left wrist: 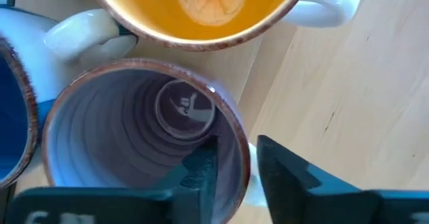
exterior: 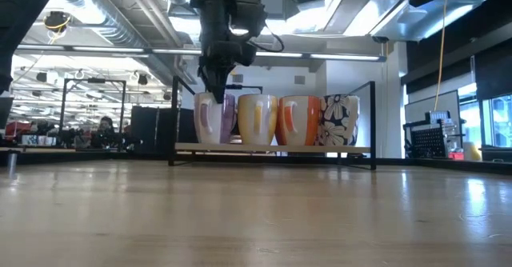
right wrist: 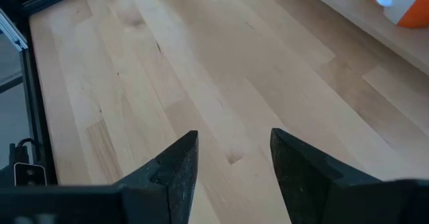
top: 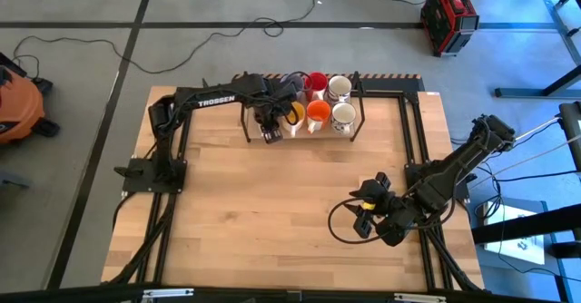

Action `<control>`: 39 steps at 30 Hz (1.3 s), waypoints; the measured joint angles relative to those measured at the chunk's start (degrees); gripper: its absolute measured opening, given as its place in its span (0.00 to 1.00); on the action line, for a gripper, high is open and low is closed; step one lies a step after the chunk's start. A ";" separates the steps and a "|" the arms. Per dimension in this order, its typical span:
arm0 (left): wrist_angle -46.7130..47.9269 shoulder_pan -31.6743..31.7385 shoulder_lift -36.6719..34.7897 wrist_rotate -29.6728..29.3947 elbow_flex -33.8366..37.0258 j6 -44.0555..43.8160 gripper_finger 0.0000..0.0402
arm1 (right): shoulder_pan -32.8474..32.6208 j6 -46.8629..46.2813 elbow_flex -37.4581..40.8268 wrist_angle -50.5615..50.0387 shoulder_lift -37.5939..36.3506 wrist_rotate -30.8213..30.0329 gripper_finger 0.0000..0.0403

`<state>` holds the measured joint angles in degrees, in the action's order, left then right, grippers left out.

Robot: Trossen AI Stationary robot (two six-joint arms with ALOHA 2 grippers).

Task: Place coffee mugs
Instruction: Put the purple patterned mug on the shelf, then return to Home Position

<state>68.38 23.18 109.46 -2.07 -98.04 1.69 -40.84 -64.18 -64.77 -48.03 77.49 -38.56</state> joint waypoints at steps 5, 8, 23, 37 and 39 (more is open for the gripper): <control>1.90 -0.37 -3.01 -0.38 -1.68 -0.31 0.31 | 0.00 0.15 0.00 -0.06 0.00 0.19 0.43; 2.21 -0.96 -5.65 -0.47 -3.42 -0.07 0.31 | -0.02 0.17 0.00 -0.09 0.00 0.60 0.43; -17.59 -6.62 -35.68 12.20 14.45 7.14 0.31 | 4.75 21.77 7.43 7.13 -13.23 -2.70 0.14; -25.49 -6.67 -57.17 13.81 35.68 2.95 0.31 | 19.07 35.65 39.43 48.94 -39.64 19.81 0.01; -25.70 -6.67 -59.25 13.73 37.68 2.85 0.31 | 20.45 37.04 41.91 52.68 -41.76 21.69 0.01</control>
<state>42.69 16.51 50.22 11.67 -60.36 4.55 -20.39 -27.14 -22.86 4.65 35.74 -16.87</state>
